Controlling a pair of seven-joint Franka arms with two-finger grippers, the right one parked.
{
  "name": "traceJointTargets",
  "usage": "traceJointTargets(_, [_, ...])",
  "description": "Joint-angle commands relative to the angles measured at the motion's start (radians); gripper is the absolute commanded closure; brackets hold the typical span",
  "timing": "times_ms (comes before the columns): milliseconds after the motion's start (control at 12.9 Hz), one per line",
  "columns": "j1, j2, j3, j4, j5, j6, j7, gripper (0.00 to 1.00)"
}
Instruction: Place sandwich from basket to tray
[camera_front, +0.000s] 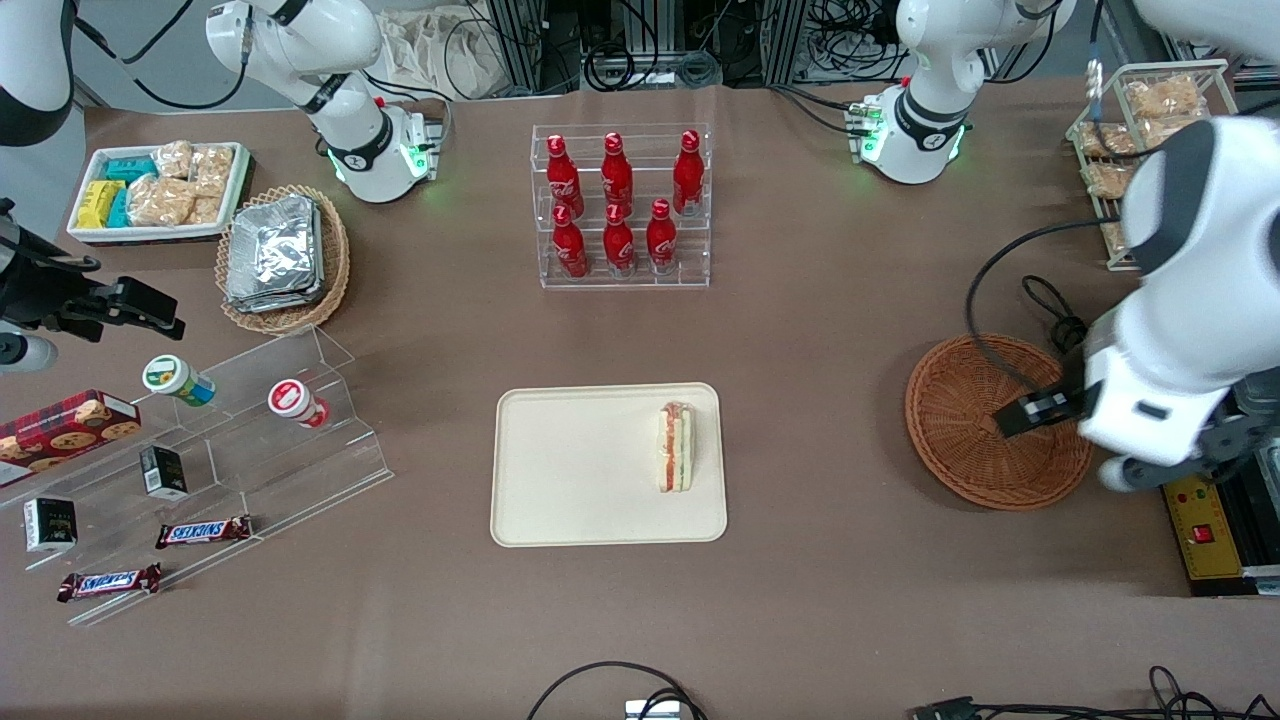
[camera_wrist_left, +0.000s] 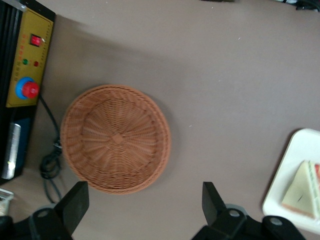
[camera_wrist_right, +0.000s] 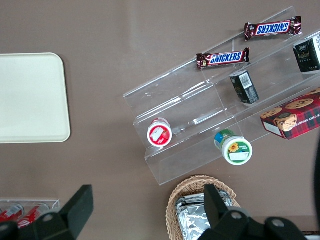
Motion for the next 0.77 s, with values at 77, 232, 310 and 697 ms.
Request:
traceJointTargets(77, [-0.056,-0.235,0.187,-0.25,-0.11,0.043,0.232,0.0])
traceJointTargets(232, [-0.056,-0.313,0.214,-0.325,-0.11,0.041,0.322,0.0])
traceJointTargets(310, [-0.056,-0.347,0.218,-0.352,-0.11,0.035,0.374,0.0])
traceJointTargets(697, [-0.055,-0.41,0.217,-0.368,-0.124,-0.032,0.395,0.0])
